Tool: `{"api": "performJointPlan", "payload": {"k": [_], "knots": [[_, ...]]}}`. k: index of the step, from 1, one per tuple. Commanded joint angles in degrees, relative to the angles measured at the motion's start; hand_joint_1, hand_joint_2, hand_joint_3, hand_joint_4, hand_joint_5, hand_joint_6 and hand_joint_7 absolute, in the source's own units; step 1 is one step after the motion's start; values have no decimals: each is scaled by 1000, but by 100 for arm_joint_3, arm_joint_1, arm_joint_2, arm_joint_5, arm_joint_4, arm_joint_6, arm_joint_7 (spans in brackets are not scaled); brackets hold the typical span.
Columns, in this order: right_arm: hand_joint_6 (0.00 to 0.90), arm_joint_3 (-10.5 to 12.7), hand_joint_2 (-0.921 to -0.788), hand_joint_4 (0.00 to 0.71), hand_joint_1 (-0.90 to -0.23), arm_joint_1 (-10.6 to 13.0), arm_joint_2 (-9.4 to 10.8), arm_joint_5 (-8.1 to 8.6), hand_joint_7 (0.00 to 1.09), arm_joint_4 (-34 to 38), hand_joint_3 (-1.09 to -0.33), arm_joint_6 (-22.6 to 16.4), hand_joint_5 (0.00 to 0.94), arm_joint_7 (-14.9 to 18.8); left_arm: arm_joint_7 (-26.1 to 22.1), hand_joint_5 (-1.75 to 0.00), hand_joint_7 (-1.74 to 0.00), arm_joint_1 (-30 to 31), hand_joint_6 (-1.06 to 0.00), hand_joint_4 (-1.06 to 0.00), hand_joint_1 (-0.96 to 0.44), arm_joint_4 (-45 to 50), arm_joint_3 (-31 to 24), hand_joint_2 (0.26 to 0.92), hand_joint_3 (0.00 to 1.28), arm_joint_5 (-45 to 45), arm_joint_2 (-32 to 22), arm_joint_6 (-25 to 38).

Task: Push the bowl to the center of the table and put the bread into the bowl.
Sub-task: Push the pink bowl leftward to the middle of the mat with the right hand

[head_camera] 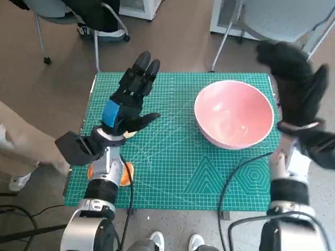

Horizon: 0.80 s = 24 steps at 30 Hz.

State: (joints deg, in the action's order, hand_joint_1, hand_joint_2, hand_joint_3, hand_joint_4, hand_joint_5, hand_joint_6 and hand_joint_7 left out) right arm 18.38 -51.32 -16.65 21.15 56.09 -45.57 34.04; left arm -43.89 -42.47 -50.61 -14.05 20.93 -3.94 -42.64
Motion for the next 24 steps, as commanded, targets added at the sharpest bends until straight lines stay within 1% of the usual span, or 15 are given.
{"api": "performJointPlan", "payload": {"k": [1, 3, 4, 8, 13, 16, 18, 20, 24], "knots": [[119, 113, -921, 222, -655, -306, -381, -354, 444, 952, -701, 230, 13, -694, -5, -6, -9, -12, -153, -19, -477, -21, 14, 921, 100, -8, -40, -67], [117, 110, -921, 220, -663, -380, -470, -490, 439, 1201, -701, 363, 12, -964, -10, -6, -9, 0, -153, -20, -477, -5, 10, 921, 100, -1, -51, -64], [115, 109, -921, 219, -663, -401, -486, -532, 435, 1270, -701, 397, 10, -1029, -9, -5, -8, 2, -153, -20, -477, -3, 10, 921, 100, 0, -54, -62], [111, 102, -921, 213, -663, -430, -535, -634, 423, 1523, -706, 739, 6, -1271, -29, -5, -8, 12, -153, -20, -477, -5, -6, 921, 101, 21, -78, -34], [114, 112, -921, 211, -651, -395, -544, -717, 406, 1694, -711, 1081, 4, -1437, -53, -6, -8, 42, -154, -24, -470, 48, -17, 921, 101, 55, -83, 18], [139, 96, -921, 212, -634, -340, -537, -768, 359, 1772, -715, 1256, 2, -1538, -42, -7, -9, 70, -157, -28, -465, 116, -13, 921, 101, 58, -85, 46], [168, 91, -921, 215, -607, -309, -531, -809, 313, 1806, -728, 1346, 2, -1593, -39, -7, -9, 91, -158, -30, -463, 166, -10, 921, 100, 65, -84, 64], [181, 93, -921, 216, -590, -276, -527, -861, 294, 1838, -744, 1441, 1, -1651, -37, -7, -9, 113, -160, -31, -461, 218, -10, 921, 100, 77, -86, 87], [196, 117, -921, 219, -583, -223, -524, -925, 273, 1895, -757, 1640, 2, -1739, -32, -6, -11, 149, -163, -30, -460, 308, -18, 921, 98, 95, -97, 147]]}}
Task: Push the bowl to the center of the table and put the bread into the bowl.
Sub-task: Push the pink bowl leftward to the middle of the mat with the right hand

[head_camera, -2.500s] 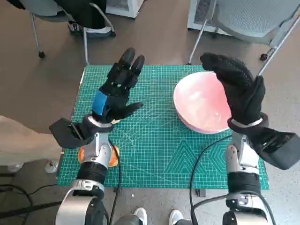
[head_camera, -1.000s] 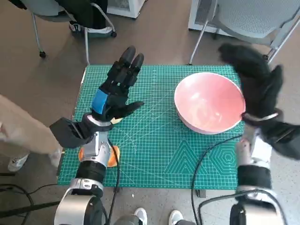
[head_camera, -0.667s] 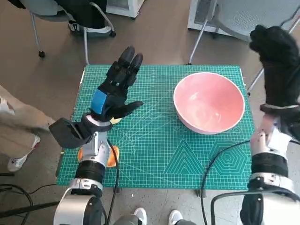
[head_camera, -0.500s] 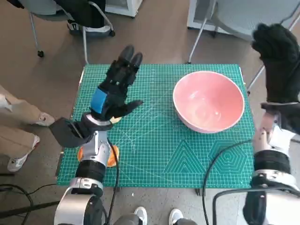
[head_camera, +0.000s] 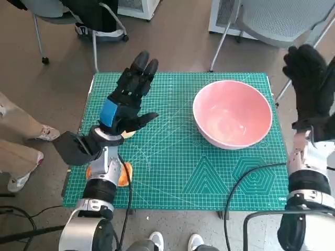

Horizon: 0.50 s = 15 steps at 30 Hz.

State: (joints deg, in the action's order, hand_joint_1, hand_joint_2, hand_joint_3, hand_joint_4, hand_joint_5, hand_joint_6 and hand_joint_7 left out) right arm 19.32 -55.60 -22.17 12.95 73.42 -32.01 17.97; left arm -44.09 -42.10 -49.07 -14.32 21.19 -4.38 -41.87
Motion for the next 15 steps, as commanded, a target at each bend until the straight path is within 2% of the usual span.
{"api": "performJointPlan", "payload": {"k": [1, 15], "knots": [[199, 29, -921, 221, -581, 213, 26, -113, 269, 173, -759, 325, 2, -149, -9, -5, -11, 120, -164, -29, -461, 172, 9, 921, 97, 70, -55, 84], [235, 166, -921, 215, -638, 407, -9, -236, 168, 289, -730, 912, 0, -386, -1, -2, -11, 203, -168, -27, -461, 326, -7, 921, 95, 112, -87, 206]]}}
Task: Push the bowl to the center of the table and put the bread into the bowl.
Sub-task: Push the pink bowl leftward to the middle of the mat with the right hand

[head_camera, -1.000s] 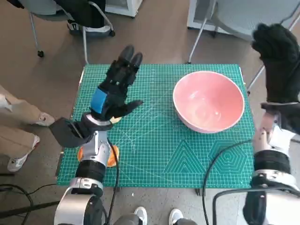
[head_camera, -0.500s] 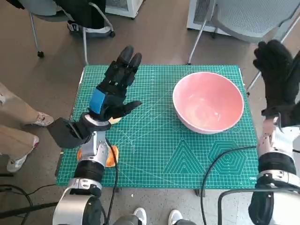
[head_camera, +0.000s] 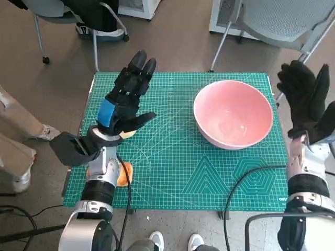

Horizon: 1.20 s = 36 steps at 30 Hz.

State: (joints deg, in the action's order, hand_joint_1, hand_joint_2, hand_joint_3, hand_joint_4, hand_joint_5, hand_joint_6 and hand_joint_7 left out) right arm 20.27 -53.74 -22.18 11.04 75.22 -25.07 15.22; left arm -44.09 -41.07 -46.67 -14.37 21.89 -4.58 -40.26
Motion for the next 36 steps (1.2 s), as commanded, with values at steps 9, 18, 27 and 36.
{"api": "performJointPlan", "payload": {"k": [9, 18, 27, 36], "knots": [[242, 185, -921, 211, -672, 306, 1, -26, 141, 114, -697, 438, 0, -180, 21, -2, -9, 153, -168, -28, -454, 165, 18, 921, 96, 57, -95, 78], [273, 317, -921, 216, -670, 358, 27, 6, 135, 118, -684, 568, 2, -240, 42, -1, -10, 206, -171, -28, -451, 266, 22, 921, 97, 53, -111, 122], [292, 406, -921, 230, -668, 431, 71, 8, 128, 114, -683, 592, 7, -265, 75, -2, -10, 263, -173, -30, -449, 388, 33, 921, 99, 48, -128, 189], [302, 384, -921, 247, -646, 499, 177, -65, 118, 115, -685, 582, 11, -396, 103, -3, -13, 290, -182, -35, -449, 448, 43, 921, 97, 44, -139, 249]]}}
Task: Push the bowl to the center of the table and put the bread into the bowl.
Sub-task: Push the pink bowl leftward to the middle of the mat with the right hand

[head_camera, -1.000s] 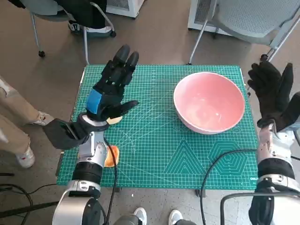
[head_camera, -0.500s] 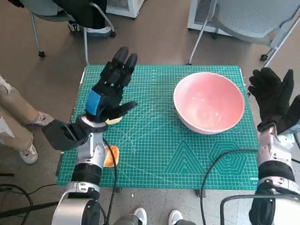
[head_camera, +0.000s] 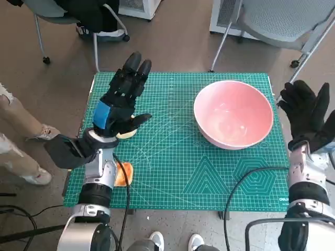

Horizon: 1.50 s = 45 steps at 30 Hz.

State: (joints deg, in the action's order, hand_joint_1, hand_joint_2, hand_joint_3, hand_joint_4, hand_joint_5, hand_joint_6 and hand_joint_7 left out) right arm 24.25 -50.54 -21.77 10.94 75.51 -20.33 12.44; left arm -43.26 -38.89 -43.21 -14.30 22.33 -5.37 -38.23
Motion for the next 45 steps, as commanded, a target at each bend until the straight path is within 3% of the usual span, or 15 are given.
{"api": "performJointPlan", "payload": {"k": [1, 7, 21, 37, 45], "knots": [[302, -20, -921, 248, -646, 184, 156, -63, 117, 86, -685, 105, 11, -129, 22, -3, -13, 75, -182, -35, -449, 105, 38, 921, 97, 0, -62, 50], [306, -82, -921, 254, -640, 214, 314, -113, 111, 81, -688, 70, 11, -168, 23, -3, -13, 74, -183, -36, -448, 101, 38, 921, 96, 2, -73, 61], [302, -216, -921, 227, -647, 254, 706, -236, 95, 70, -720, -36, 0, 84, 31, -4, -13, 96, -187, -40, -442, 146, 46, 921, 95, 5, -89, 69], [310, -202, -921, 239, -658, 191, 1216, -183, 92, 58, -695, -66, 6, 340, 77, -2, -14, 195, -193, -41, -432, 364, 56, 921, 93, 27, -126, 185], [291, -237, -921, 244, -665, 153, 1373, -231, 79, 58, -686, -92, 6, 392, 119, -1, -14, 258, -195, -40, -421, 485, 68, 921, 90, 17, -111, 242]]}}
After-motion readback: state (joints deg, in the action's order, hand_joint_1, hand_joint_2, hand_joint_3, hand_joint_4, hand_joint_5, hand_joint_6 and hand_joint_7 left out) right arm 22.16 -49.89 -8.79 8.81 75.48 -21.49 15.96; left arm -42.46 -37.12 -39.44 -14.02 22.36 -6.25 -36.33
